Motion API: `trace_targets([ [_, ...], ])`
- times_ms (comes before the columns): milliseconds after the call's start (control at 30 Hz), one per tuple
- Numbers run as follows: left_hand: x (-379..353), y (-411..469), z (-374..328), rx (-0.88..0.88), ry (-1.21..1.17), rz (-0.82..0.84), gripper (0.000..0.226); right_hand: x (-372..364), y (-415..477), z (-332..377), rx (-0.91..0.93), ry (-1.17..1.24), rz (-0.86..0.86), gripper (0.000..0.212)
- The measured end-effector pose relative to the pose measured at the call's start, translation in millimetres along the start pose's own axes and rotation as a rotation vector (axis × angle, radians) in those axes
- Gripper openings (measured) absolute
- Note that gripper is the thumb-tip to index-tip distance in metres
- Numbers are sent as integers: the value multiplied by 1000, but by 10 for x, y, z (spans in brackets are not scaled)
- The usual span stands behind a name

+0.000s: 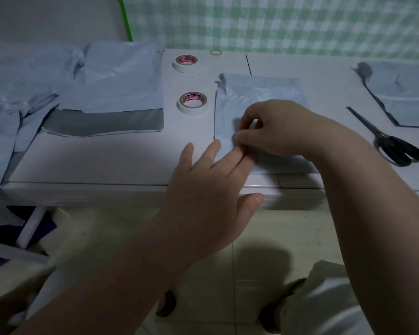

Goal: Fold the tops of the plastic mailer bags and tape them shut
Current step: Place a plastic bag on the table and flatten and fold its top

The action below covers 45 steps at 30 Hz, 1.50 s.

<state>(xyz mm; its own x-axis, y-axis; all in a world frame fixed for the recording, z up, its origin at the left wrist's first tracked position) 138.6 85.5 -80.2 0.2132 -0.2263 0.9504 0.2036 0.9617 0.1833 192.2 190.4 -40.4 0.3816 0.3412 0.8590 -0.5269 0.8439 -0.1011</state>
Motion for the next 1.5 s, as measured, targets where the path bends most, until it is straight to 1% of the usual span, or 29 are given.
trace_targets([
  [67,-5,1,-1,5,-6,11,68,-26,54,48,16,41,57,16],
  [133,-8,5,-4,11,-9,12,68,-59,101,89,41,88,77,10],
  [367,-22,1,-9,22,-7,13,70,-143,156,108,71,239,80,12],
  [533,-23,0,-9,34,-17,11,72,-136,170,159,99,207,54,18],
  [833,-23,0,-10,35,-30,-1,71,-141,203,206,144,102,80,3],
  [1067,10,-8,-13,36,-37,-28,72,-151,231,105,188,68,32,18],
  [1133,14,-15,-16,34,-35,-40,72,-132,233,57,219,86,-31,24],
  [1233,16,-19,-21,33,-34,-59,71,-62,223,-54,228,103,-187,36],
  [1333,19,-21,-31,34,-32,-63,72,-21,189,-125,216,48,-307,45],
  [1433,18,-31,-34,38,-34,-57,73,-14,152,-116,234,-41,-359,54],
  [1500,23,-34,-33,42,-32,-54,72,11,135,-146,235,12,-332,52],
])
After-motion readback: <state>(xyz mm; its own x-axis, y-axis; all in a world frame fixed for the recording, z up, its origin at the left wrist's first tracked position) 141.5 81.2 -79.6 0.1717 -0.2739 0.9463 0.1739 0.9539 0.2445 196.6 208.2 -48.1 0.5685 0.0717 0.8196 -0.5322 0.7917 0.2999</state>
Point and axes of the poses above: each hand's wrist, its own y-axis towards the middle knuckle, its own x-axis out of the back of the hand, z = x × y, the point moved 8 cm from there along y, towards the middle knuckle, and after that the axes turned 14 degrees about y, right-handed, at the moved point
